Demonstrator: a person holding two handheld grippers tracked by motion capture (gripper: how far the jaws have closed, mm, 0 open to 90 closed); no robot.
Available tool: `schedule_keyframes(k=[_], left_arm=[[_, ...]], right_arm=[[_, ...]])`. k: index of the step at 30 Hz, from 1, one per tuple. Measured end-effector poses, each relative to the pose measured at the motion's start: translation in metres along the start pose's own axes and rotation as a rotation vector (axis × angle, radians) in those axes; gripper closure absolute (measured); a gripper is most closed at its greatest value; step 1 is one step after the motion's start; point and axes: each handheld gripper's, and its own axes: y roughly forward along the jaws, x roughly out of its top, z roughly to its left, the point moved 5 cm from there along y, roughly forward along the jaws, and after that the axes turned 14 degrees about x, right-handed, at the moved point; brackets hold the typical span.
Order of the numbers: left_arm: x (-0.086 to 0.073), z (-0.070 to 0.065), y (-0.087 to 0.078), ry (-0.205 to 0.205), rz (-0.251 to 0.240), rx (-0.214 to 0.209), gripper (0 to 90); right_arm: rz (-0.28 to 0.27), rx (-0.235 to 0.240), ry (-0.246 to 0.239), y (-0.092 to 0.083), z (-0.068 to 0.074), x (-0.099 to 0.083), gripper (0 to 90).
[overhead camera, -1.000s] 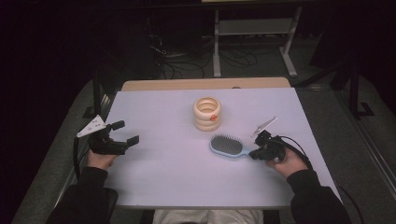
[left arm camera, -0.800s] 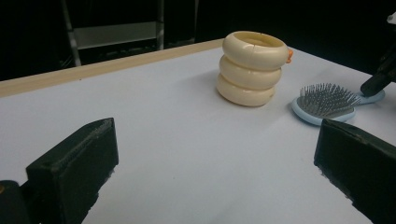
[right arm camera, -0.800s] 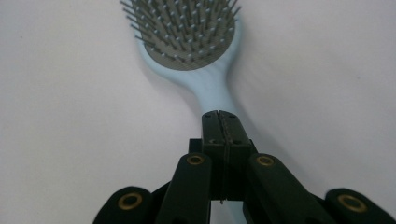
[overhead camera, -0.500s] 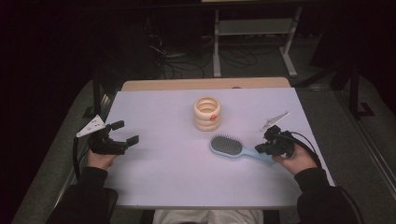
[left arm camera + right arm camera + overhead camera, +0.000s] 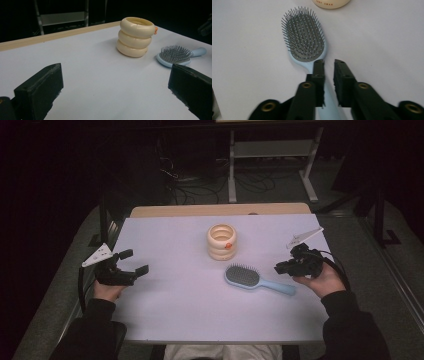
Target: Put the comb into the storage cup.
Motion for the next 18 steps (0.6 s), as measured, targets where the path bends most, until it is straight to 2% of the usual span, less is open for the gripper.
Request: schedule_keyframes(k=[1,2,3,4,5,6,7,8,9,10,11,13,14,18], left_arm=[[0.000,0.000,0.000,0.001,0.001,0.000,0.0],[0.000,0.000,0.000,-0.001,-0.001,0.000,0.0],[0.000,0.000,0.000,-0.001,-0.001,0.000,0.0],[0.000,0.000,0.000,0.001,0.000,-0.001,0.0],[0.000,0.000,0.000,0.001,0.000,-0.001,0.0],[0.000,0.000,0.000,0.002,0.000,0.000,0.0],[0.000,0.000,0.000,0.001,0.001,-0.001,0.0],[0.000,0.000,0.000,0.001,0.001,-0.001,0.0],[0.000,0.000,0.000,0.003,0.002,0.000,0.0],[0.000,0.000,0.001,0.002,0.002,-0.001,0.0],[0.000,0.000,0.001,0.002,0.002,-0.001,0.0],[0.000,0.000,0.001,0.005,0.003,-0.003,0.0],[0.000,0.000,0.002,0.006,0.006,-0.005,0.0],[-0.001,0.000,0.002,0.008,0.010,-0.004,0.0]], right_arm=[[0.000,0.000,0.000,0.000,0.000,0.000,70.2],[0.004,-0.002,-0.004,0.001,-0.001,0.004,57.0],[0.004,-0.002,-0.004,0.001,-0.001,0.004,57.0],[0.009,0.002,-0.009,0.003,-0.002,0.008,45.7],[0.009,0.002,-0.009,0.003,-0.002,0.008,45.7],[0.016,0.007,-0.007,0.004,-0.002,0.009,41.3],[0.032,0.014,-0.014,0.008,-0.002,0.012,33.2],[0.032,0.014,-0.014,0.008,-0.002,0.012,33.2],[0.034,0.020,-0.019,0.009,-0.002,0.012,28.2],[0.049,0.037,-0.033,0.015,-0.001,0.013,15.2],[0.049,0.037,-0.033,0.015,-0.001,0.013,15.2],[0.086,0.048,-0.049,0.024,0.002,0.013,3.9],[0.099,0.030,-0.060,0.027,0.002,0.013,0.0],[0.129,0.015,-0.071,0.037,0.001,0.014,0.0]])
